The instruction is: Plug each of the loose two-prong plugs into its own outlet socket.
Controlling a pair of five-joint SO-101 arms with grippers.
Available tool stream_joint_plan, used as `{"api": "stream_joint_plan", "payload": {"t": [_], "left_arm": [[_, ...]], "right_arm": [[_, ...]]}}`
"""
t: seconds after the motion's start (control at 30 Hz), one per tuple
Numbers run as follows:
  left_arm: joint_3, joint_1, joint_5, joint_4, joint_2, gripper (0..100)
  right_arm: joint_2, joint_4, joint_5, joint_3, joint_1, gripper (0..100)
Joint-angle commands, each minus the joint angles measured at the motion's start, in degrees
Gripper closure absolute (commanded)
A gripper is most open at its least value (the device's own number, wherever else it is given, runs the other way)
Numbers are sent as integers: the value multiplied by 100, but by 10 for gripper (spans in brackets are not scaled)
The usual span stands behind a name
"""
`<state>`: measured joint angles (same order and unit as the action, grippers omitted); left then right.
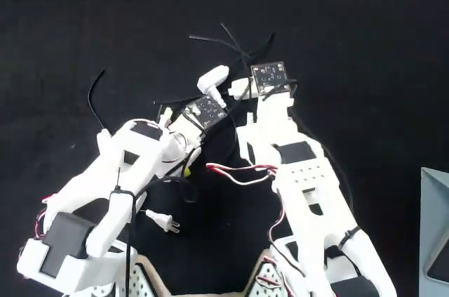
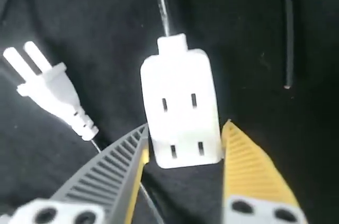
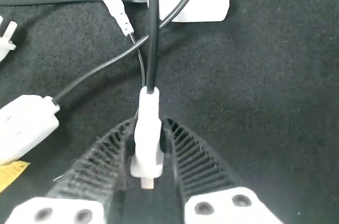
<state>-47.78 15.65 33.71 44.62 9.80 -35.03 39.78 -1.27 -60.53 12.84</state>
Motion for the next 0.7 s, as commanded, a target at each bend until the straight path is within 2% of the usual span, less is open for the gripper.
{"api": "stream_joint_plan", "payload": {"t": [0.0, 0.13, 0.3, 0.43, 0.67], "left_arm": [[215, -207, 62, -79, 97, 727], [110, -426, -114, -9, 642, 721], [40, -602, -185, 466, 1626, 724], [48, -822, -1037, 721, 2321, 726], [-136, -1068, -2426, 1116, 2998, 727]], "right_arm": [[-171, -44, 0, 31, -44, 987], [-171, -44, 0, 31, -44, 987], [-180, -26, 0, 31, -35, 987], [-505, 466, 114, 66, 246, 987], [-2132, 1697, 149, 31, 914, 987]]}}
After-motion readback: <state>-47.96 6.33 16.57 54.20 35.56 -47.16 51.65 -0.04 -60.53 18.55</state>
